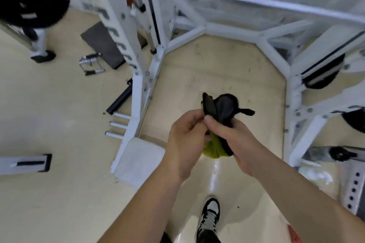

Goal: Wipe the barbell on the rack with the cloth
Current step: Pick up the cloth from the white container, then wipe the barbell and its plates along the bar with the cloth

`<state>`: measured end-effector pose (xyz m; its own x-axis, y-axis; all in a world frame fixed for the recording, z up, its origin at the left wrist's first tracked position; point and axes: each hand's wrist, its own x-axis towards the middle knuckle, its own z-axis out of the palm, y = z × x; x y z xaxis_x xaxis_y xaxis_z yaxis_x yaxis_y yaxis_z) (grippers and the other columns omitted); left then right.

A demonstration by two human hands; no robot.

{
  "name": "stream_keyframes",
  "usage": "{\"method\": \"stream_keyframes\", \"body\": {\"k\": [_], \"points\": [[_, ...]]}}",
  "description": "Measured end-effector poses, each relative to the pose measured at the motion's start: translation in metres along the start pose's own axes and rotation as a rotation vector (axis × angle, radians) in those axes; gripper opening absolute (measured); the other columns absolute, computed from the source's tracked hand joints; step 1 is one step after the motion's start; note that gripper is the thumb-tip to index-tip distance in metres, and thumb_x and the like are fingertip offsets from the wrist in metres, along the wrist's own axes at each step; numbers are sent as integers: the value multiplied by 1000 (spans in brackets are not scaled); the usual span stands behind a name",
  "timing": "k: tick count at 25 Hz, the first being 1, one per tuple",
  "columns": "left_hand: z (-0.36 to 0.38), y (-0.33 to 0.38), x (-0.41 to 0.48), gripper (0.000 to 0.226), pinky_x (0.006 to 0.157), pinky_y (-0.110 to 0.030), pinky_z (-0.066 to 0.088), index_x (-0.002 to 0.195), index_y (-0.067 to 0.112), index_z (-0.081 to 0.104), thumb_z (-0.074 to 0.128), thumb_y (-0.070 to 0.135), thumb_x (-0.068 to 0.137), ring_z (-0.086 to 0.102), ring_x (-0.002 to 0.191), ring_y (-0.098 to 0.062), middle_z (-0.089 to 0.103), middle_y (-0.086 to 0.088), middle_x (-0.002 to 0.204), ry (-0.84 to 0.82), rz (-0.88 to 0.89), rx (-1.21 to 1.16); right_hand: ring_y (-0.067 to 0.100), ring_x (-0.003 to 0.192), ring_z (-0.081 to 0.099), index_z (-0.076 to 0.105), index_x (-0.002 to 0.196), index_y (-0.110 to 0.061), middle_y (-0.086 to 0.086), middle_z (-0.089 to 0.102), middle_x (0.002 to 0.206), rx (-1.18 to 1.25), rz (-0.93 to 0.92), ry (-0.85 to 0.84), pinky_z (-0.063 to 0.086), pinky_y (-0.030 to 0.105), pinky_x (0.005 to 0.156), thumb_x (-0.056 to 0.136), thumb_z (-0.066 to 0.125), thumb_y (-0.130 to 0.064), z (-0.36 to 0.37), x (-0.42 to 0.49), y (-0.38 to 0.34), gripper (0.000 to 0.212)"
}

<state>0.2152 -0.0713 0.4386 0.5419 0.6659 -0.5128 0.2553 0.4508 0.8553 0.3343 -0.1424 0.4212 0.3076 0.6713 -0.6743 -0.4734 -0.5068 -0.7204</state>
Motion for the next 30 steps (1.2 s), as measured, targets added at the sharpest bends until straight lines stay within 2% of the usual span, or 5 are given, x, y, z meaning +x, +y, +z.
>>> {"method": "stream_keyframes", "body": {"k": [5, 11, 16, 24, 30], "points": [[61, 88, -70, 27, 85, -15, 50, 119, 25, 71, 71, 20, 93, 61, 111, 3, 65, 11, 125, 255, 228, 293, 20, 110, 73, 71, 124, -18, 4, 77, 117, 175, -151, 100, 53, 44, 102, 95, 63, -46, -44, -125, -101, 41], [106, 143, -91, 36, 90, -40, 58, 102, 3, 73, 76, 37, 89, 73, 95, -31, 78, -15, 102, -250, -14, 64, 22, 106, 75, 73, 121, -19, 4, 78, 113, 191, -174, 81, 56, 42, 95, 92, 55, -66, -87, -188, -145, 58], [131, 161, -65, 26, 78, -41, 60, 106, 7, 62, 68, 31, 98, 73, 86, -28, 75, -15, 95, -130, 89, 1, 15, 95, 76, 77, 109, -21, -5, 81, 99, -15, -96, 219, 56, 32, 84, 82, 58, -78, -123, -168, -148, 65], [160, 178, 29, 20, 69, -39, 62, 107, 3, 71, 76, 15, 91, 77, 89, -36, 77, -21, 99, -133, -173, -112, 22, 88, 71, 71, 102, -10, 4, 75, 93, -181, -195, 471, 55, 30, 73, 96, 69, -34, -139, -72, -193, 25], [130, 216, 87, 13, 78, -44, 62, 99, 15, 63, 69, 26, 95, 73, 90, -26, 74, -11, 98, 201, 37, 93, 9, 73, 61, 68, 90, -21, -9, 67, 78, -558, -381, 623, 43, 23, 64, 96, 64, -34, -133, -9, -236, 15]]}}
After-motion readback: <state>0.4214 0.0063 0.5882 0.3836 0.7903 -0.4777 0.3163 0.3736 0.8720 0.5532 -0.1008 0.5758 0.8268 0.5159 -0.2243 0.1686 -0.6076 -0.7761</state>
